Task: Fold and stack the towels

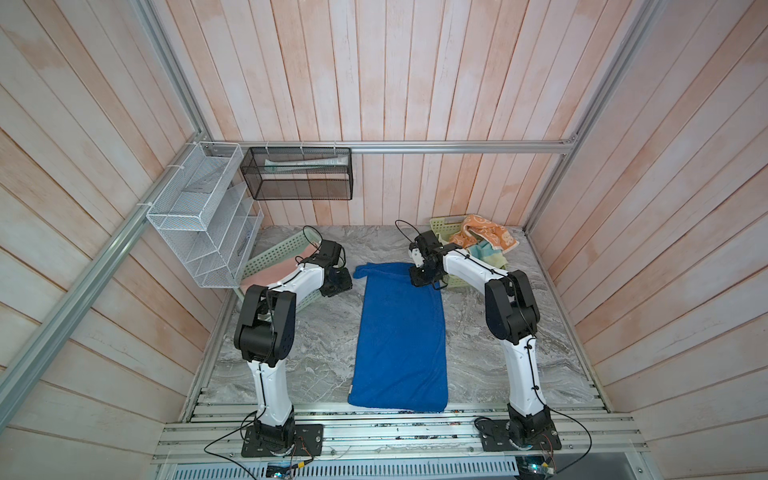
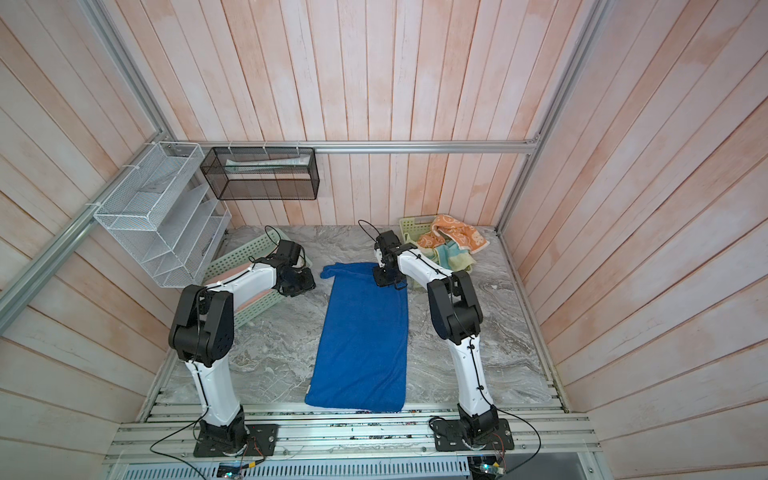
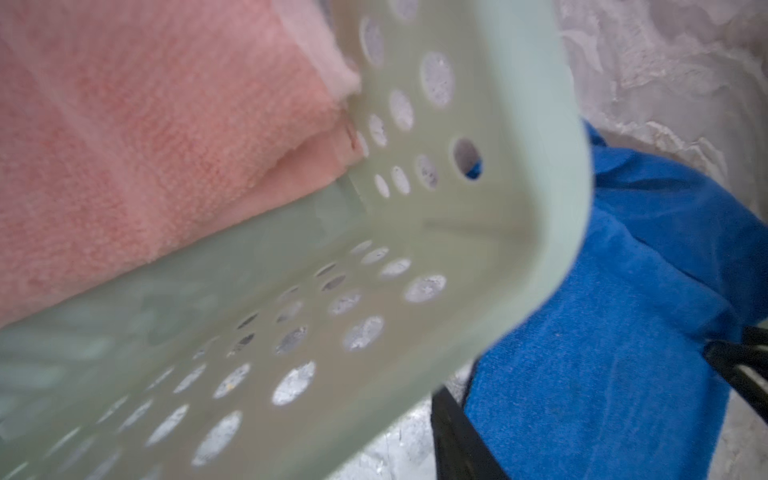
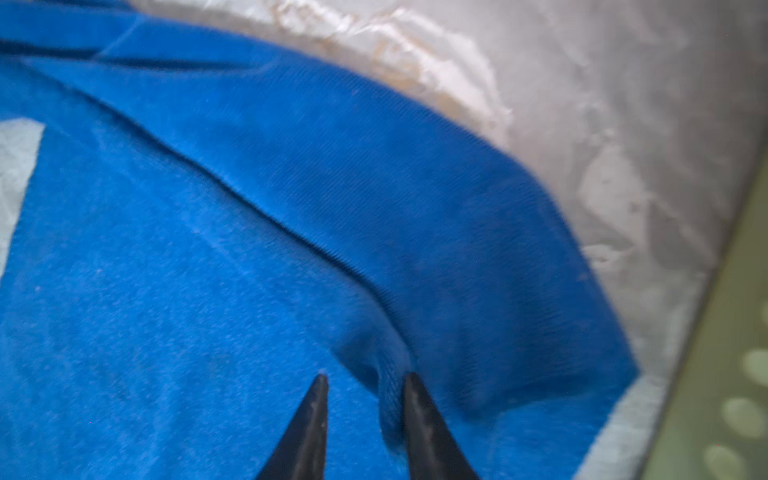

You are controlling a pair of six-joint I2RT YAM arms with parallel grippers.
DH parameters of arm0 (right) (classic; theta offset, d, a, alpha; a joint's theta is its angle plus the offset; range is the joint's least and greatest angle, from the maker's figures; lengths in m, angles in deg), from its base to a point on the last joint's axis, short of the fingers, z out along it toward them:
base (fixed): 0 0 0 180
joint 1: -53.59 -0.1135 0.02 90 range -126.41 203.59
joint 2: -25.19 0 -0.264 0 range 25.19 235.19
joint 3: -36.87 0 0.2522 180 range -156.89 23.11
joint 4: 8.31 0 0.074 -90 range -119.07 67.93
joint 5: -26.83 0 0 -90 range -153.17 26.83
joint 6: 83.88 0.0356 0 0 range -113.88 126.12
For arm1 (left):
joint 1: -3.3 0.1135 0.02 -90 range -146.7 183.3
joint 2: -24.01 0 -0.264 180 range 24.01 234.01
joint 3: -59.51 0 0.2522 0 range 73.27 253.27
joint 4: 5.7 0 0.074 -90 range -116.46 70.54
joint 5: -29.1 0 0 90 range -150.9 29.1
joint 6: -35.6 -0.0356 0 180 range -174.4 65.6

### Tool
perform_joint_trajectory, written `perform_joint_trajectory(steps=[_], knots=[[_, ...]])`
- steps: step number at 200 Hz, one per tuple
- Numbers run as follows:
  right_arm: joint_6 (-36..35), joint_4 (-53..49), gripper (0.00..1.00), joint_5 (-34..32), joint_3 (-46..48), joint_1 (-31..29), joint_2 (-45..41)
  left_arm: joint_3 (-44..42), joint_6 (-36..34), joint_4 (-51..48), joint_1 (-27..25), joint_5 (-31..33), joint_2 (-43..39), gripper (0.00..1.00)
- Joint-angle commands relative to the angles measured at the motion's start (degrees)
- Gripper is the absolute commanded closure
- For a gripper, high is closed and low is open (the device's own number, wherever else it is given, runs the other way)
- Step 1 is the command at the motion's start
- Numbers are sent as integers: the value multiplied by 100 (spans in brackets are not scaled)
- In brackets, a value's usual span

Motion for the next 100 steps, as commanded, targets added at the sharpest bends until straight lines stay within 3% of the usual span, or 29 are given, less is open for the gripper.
perform_joint_trajectory(steps=[1,60,100], knots=[[-124,-98,72,57,92,26,-163,208,-67,194,-19,-258,146,54],[-107,71,62,-440,323,35,-484,766,283,830,-57,-454,727,51],[-175,120,59,-469,210,79,-253,1306,343,833,-53,-471,1342,50]])
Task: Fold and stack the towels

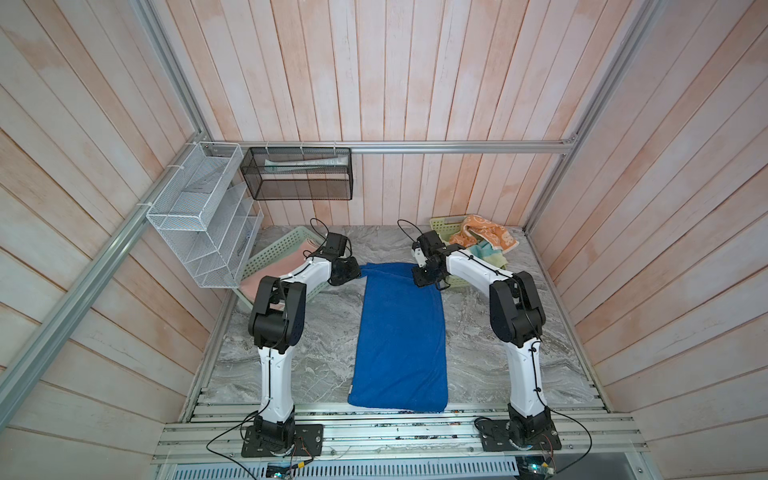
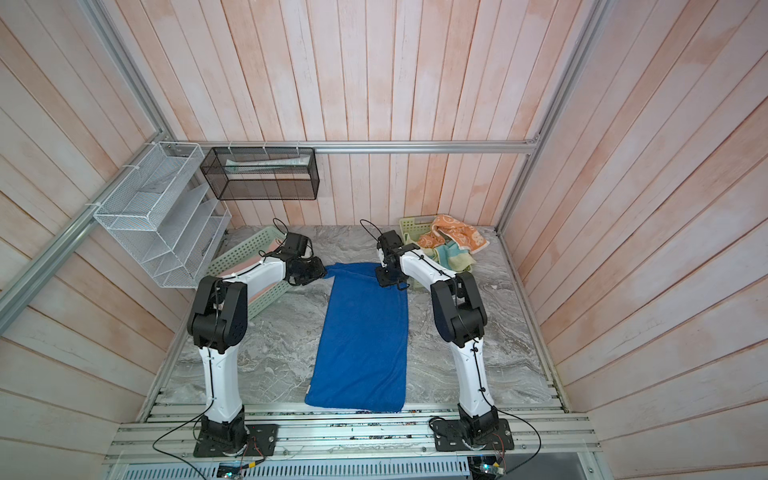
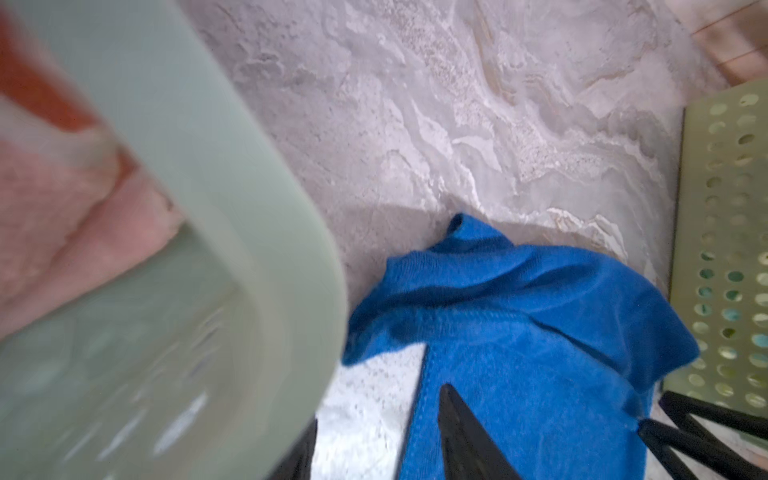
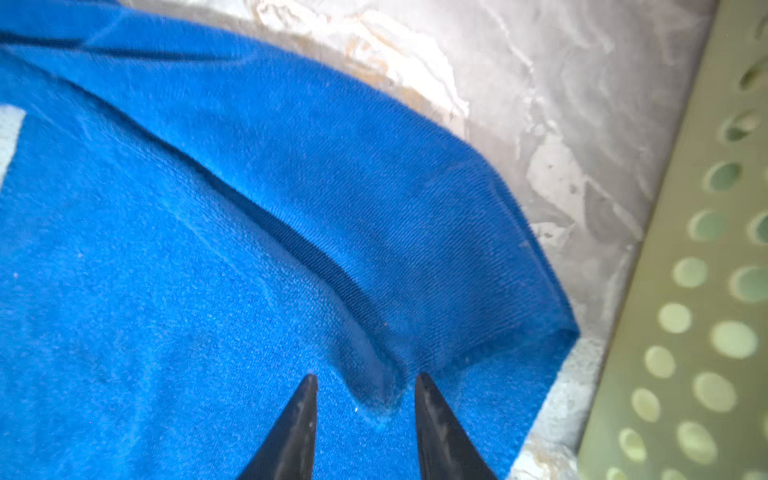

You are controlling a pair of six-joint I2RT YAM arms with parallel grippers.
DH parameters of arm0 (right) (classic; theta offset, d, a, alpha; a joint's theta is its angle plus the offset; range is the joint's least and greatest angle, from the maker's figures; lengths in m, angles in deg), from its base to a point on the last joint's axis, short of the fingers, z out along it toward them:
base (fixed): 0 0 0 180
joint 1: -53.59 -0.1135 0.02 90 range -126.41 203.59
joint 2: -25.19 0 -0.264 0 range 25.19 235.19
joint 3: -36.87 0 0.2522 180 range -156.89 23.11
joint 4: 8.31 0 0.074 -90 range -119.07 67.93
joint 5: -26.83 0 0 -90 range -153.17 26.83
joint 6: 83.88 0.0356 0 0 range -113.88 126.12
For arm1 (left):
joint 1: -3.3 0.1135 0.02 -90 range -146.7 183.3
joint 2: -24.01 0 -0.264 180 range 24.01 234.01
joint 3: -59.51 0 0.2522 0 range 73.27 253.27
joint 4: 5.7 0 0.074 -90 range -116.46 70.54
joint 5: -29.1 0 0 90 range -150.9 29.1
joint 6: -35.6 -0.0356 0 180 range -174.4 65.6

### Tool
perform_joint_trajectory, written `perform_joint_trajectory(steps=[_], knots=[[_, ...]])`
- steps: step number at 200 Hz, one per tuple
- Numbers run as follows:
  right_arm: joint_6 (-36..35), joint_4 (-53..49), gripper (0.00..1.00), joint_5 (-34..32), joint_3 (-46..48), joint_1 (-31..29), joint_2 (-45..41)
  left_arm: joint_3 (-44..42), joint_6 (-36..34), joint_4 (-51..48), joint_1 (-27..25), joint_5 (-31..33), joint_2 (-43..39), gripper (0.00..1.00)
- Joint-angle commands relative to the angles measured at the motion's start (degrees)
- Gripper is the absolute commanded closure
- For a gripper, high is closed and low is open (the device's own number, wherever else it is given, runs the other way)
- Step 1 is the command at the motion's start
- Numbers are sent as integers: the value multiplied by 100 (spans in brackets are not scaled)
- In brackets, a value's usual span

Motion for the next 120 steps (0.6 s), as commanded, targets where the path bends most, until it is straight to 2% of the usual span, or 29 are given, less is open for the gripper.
perform_joint_trajectory(steps=[1,25,41,69,89,120], knots=[[-89,10,59,-131,-50,37,34,276,87,147,-7,-92,329,50],[-163,27,60,15,-247,42,236,371,53,239,-5,-171,497,50],[-225,-37,70,92,-437,29,345,384,-18,291,-2,-279,519,56],[-342,111,91,117,-488,13,219,117,-131,571,-5,-352,219,80],[-405,99,100,43,-531,13,85,-9,-231,625,-5,-341,-54,100],[-468,163,100,11,-390,11,-229,-208,-333,699,-7,-366,-515,100]])
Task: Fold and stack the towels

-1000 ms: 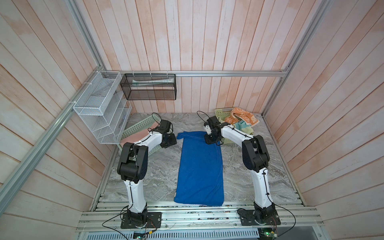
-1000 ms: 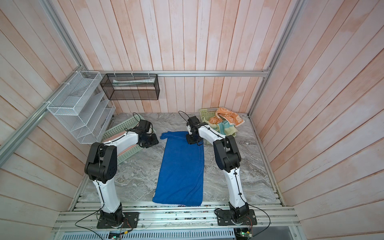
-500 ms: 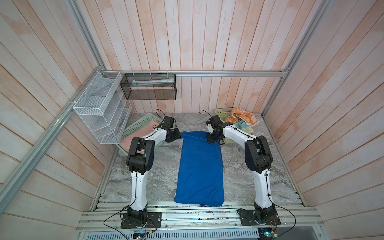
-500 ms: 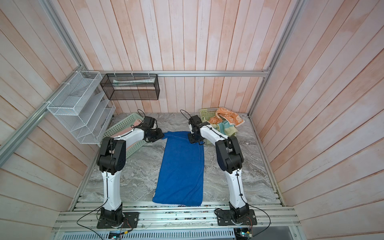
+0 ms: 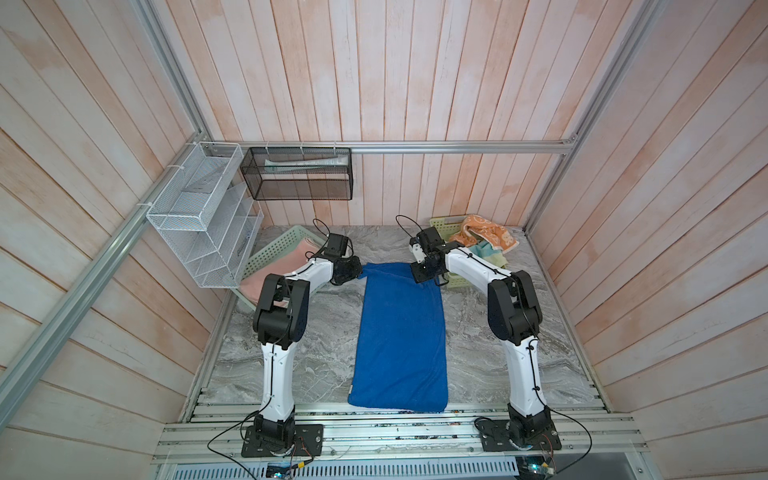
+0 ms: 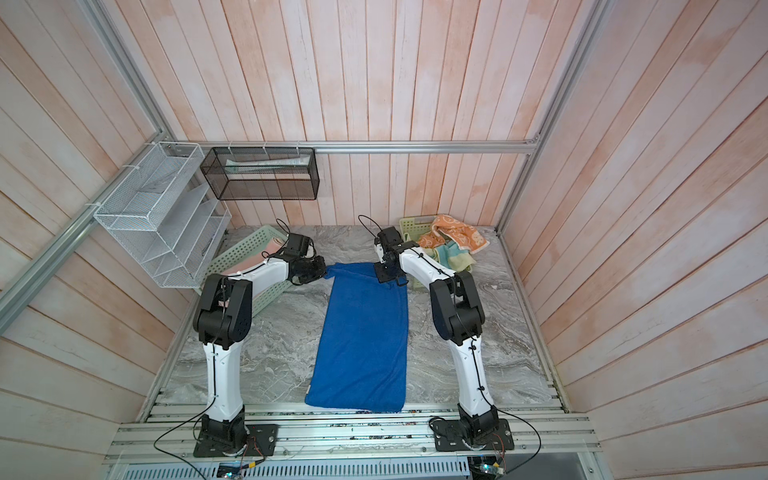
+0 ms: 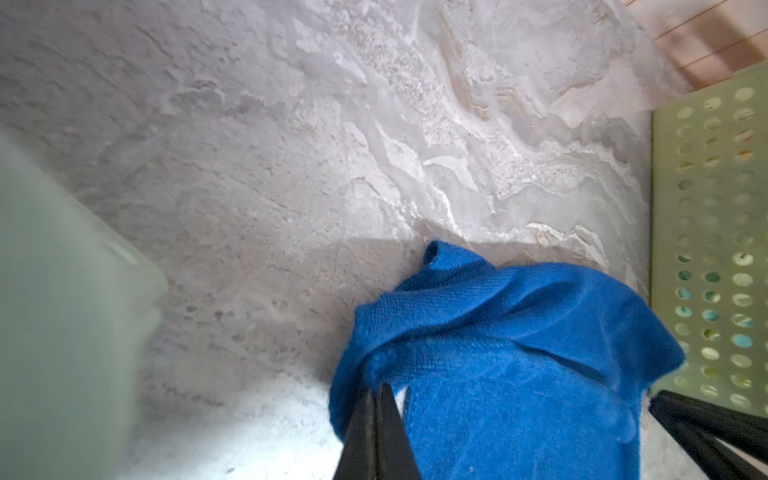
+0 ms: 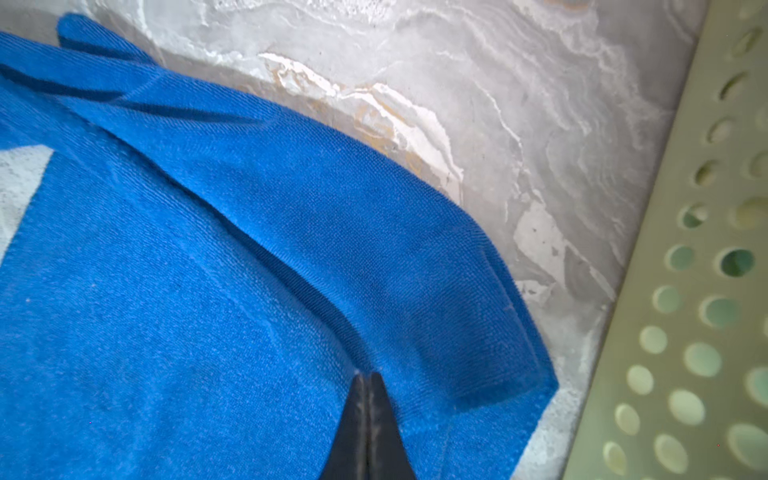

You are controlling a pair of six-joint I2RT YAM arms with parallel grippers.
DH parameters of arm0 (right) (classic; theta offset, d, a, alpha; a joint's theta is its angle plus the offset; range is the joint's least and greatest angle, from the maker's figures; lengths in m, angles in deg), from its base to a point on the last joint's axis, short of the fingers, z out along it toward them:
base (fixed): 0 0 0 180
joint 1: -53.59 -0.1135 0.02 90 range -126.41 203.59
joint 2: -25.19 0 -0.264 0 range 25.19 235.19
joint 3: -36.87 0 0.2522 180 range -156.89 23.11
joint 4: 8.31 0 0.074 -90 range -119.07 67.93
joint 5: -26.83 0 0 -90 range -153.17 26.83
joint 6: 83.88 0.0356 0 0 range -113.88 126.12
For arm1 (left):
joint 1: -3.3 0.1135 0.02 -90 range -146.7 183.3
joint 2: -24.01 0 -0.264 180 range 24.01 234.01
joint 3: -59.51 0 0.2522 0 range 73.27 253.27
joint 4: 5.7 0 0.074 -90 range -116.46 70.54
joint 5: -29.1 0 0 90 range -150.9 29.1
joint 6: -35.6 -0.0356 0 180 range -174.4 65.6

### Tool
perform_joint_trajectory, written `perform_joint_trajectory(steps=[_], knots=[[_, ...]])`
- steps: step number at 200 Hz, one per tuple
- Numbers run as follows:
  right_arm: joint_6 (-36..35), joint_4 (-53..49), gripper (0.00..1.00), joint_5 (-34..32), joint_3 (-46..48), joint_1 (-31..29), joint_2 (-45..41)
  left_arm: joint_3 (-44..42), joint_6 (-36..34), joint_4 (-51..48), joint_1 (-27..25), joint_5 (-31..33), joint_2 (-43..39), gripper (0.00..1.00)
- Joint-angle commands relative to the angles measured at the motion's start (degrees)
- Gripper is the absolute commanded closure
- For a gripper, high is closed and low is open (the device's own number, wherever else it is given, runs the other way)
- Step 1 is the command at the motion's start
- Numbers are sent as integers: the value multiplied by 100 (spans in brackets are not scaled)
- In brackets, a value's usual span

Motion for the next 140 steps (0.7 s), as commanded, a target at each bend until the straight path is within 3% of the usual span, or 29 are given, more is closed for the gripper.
perform_joint_trajectory(steps=[1,8,36,55,94,140], knots=[[-127,76,100,-37,-29,0,-402,-149,-181,221,-4,-84,-580,100],[-122,110,100,-34,27,-2,-432,-217,-180,269,-4,-119,-675,100],[-113,87,71,28,188,-4,-330,-418,-176,365,-9,-265,-869,100],[-66,152,64,123,352,-4,-237,-481,-176,356,-14,-334,-903,100],[-9,187,63,329,454,-4,-40,-605,-170,390,-18,-391,-940,100],[-65,123,80,449,390,-9,-52,-608,-183,364,-26,-399,-986,100]])
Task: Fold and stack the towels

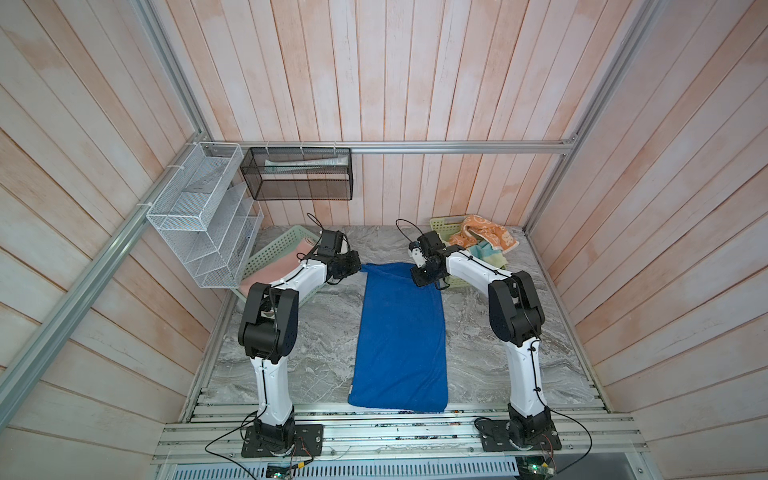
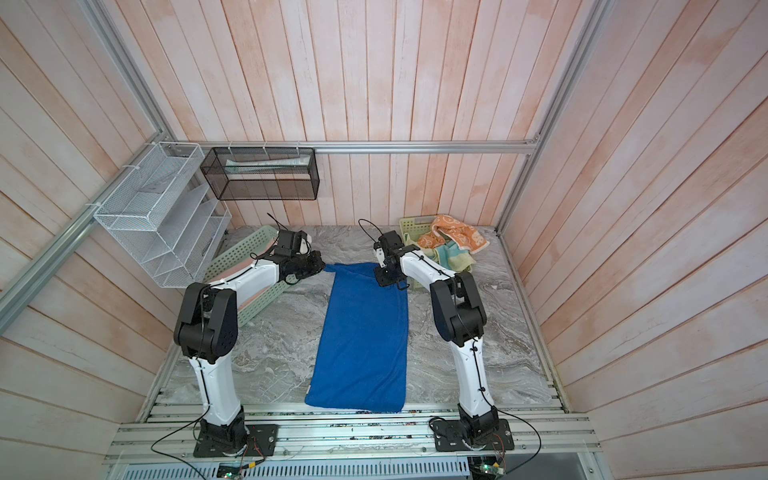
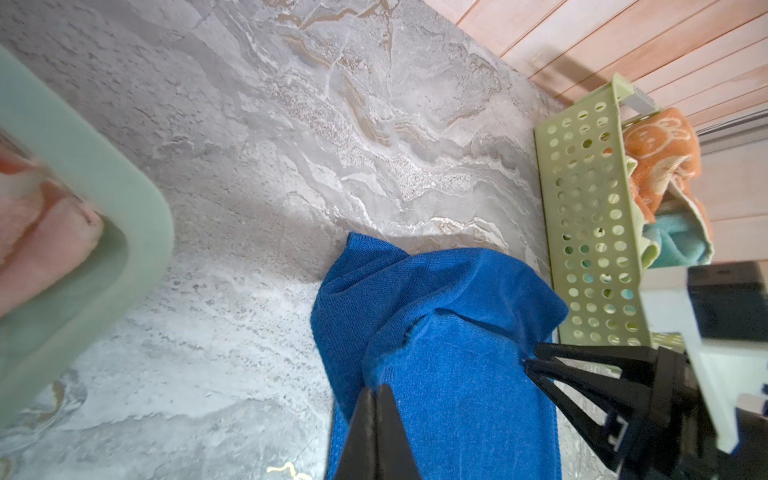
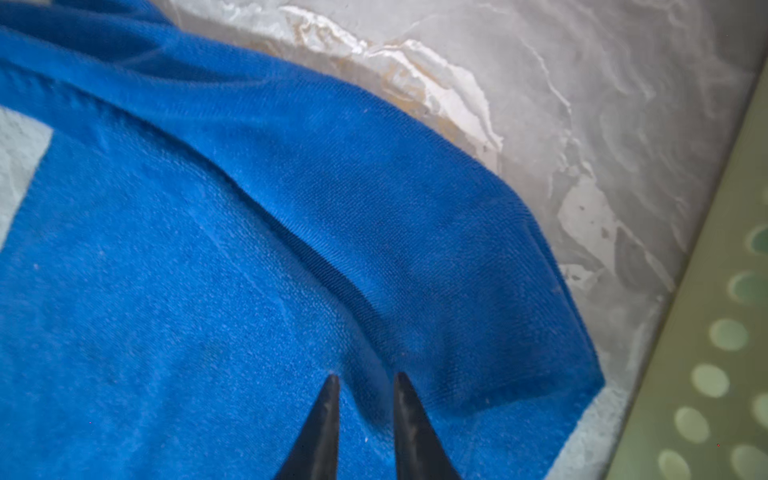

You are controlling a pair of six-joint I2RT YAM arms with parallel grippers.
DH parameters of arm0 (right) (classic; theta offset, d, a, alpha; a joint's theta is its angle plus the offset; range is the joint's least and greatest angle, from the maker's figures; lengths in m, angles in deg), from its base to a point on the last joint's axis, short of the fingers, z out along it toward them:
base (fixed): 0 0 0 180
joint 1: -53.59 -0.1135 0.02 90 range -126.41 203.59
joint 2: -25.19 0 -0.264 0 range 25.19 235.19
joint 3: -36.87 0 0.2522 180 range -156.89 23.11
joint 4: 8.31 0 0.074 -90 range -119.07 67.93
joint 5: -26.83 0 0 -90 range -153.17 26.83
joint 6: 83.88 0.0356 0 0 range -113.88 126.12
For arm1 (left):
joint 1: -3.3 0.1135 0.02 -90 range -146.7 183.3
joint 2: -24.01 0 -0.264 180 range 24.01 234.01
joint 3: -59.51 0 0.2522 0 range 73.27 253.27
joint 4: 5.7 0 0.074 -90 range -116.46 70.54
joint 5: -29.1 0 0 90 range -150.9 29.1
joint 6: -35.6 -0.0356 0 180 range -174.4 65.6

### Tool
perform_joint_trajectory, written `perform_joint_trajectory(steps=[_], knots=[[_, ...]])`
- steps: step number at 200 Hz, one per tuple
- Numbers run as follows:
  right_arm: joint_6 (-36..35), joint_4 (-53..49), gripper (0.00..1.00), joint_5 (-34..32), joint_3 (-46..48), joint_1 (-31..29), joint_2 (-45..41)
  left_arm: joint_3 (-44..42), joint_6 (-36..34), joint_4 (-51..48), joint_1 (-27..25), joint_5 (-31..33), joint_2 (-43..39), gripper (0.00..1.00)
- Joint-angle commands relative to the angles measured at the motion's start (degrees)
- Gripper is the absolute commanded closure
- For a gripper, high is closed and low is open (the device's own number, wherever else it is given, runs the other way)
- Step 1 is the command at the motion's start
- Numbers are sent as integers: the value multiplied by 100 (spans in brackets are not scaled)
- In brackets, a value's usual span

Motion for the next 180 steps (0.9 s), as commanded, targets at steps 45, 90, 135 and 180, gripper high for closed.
perform_joint_trajectory(steps=[45,90,135,180], knots=[[-77,-154,68,-3,-23,-11,161,19,-123,-9,-23,-168,-142,100],[-120,-109,95,19,22,-22,73,-18,-136,-12,-30,-218,-210,100],[-265,-114,100,-274,38,-22,-389,-118,-154,-13,-35,-245,-484,100],[-331,-333,100,-466,210,-89,-1178,-446,-138,-8,-137,-371,-895,100]])
